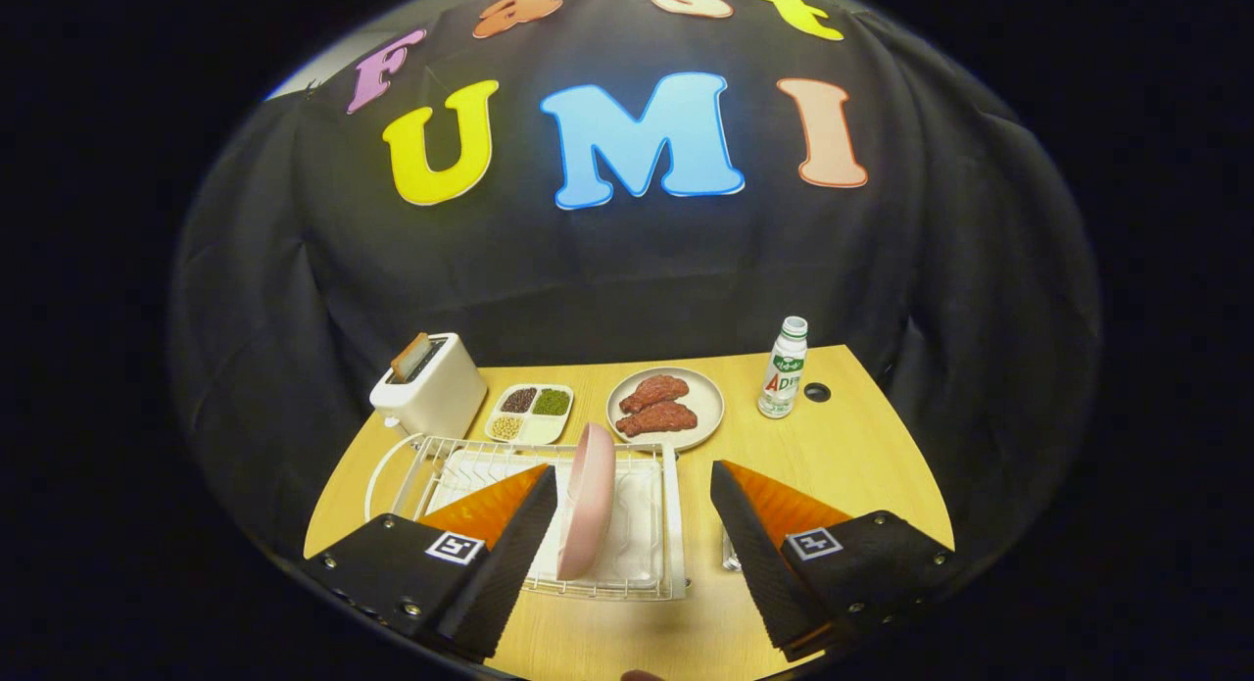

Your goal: Take the plate from the dish rack, then take the spoon from the basket and place it into the plate.

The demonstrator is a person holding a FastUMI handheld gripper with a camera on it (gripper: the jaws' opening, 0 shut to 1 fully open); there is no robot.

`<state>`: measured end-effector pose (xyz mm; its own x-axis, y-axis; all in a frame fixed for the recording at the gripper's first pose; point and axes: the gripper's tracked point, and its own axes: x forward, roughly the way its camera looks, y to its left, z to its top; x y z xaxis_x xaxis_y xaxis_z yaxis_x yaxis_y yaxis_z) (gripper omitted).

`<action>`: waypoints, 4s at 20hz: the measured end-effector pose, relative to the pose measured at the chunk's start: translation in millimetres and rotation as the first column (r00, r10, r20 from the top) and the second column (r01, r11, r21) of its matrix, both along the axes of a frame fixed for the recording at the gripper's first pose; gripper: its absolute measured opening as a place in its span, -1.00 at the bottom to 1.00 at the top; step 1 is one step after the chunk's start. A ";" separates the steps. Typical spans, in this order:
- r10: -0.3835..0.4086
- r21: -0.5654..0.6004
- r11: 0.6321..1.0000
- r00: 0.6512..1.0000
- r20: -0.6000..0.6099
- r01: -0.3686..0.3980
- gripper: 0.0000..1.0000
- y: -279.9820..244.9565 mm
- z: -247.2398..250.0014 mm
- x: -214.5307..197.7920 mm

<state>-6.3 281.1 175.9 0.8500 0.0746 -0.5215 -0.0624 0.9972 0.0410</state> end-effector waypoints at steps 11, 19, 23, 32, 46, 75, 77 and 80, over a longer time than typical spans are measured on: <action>-0.099 -0.138 0.988 0.970 -0.223 0.069 0.91 23.2 -51.7 39.2; -0.269 -0.290 0.939 0.923 -0.277 0.186 0.25 4.6 -83.0 54.9; -0.316 -0.317 0.922 0.907 -0.278 0.225 -0.64 8.4 -91.6 57.3; -0.366 -0.438 0.865 0.904 -0.220 0.243 -0.81 20.7 -71.0 61.4; -0.282 -0.283 0.933 0.939 -0.198 0.220 -0.81 2.0 5.3 39.2; -0.027 0.130 0.985 0.854 -0.519 0.110 -0.82 -31.0 -164.6 -159.3; 0.001 0.150 0.984 0.842 -0.539 0.095 -0.82 -28.9 -180.6 -156.7; 0.036 0.161 0.985 0.833 -0.553 0.064 -0.82 -30.1 -199.9 -151.1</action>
